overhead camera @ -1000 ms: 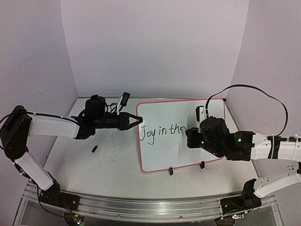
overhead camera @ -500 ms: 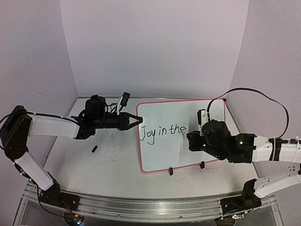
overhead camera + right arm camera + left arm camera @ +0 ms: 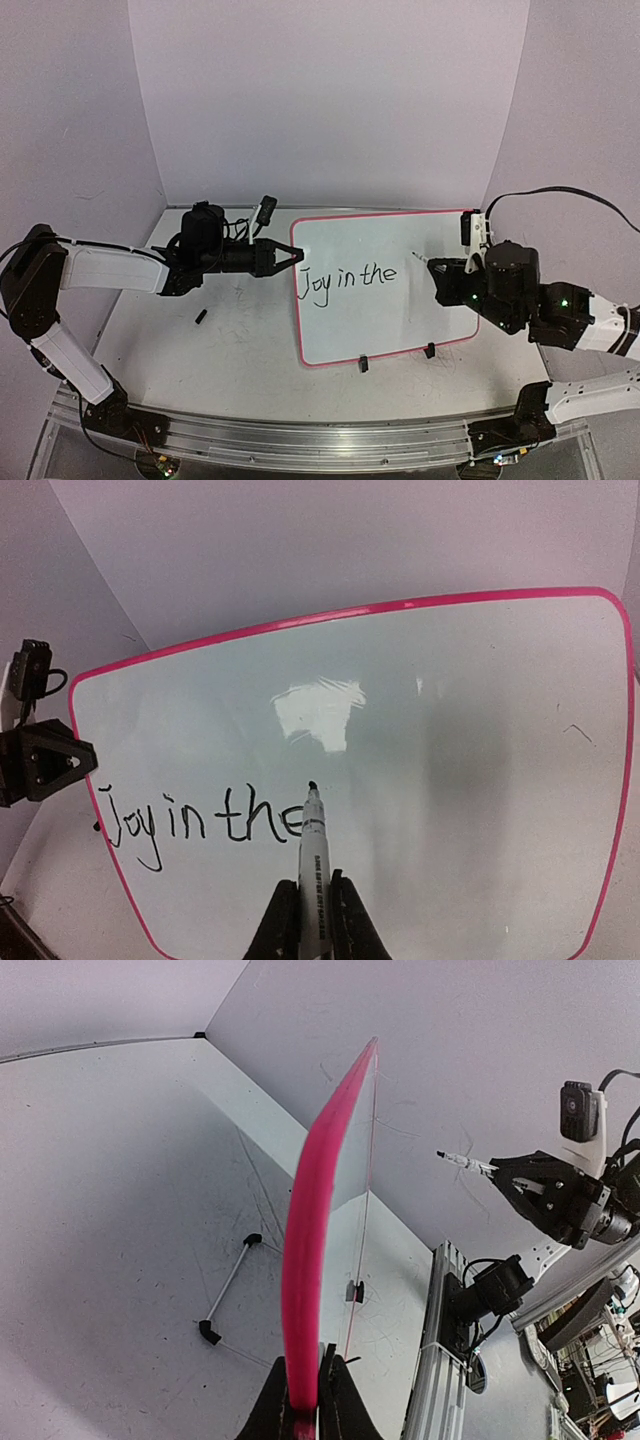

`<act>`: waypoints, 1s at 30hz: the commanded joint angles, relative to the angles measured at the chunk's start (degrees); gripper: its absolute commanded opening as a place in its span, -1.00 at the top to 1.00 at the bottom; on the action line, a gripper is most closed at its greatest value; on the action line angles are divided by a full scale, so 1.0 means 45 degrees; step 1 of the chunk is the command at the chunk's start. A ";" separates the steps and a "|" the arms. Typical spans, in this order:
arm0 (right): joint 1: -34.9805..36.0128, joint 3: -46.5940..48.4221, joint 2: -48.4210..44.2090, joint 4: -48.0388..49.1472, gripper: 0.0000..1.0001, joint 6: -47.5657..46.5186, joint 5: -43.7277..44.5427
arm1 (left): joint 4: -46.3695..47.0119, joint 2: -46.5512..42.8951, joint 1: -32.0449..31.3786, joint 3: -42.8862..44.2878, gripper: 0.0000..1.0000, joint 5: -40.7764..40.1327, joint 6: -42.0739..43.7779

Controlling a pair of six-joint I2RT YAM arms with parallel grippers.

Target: Write a sentence on the whiteboard

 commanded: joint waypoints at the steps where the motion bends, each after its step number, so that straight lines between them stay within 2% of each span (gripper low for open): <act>1: -0.0104 -0.0131 -0.0072 -0.0394 1.00 -0.0447 0.0246 | -0.0094 -0.0338 0.0089 -0.0020 0.94 -0.0978 0.0160; 9: -0.0123 -0.0110 0.0428 -0.0474 1.00 -0.0477 0.0107 | -0.0096 -0.0374 0.0094 0.0189 0.46 -0.1023 -0.0157; 15: -0.0130 -0.0060 0.0565 -0.0475 1.00 -0.0757 0.0092 | -0.0092 -0.0223 0.0103 0.0598 0.30 -0.0912 -0.0333; 21: -0.0697 0.0076 0.0928 -0.0631 1.00 -0.0960 -0.0777 | -0.0075 0.0334 0.0102 0.1090 0.31 -0.0838 -0.0453; 30: -0.1076 0.0435 0.0872 -0.0631 1.00 -0.1384 -0.1744 | -0.0093 0.0719 0.0095 0.1119 0.66 -0.0894 -0.0178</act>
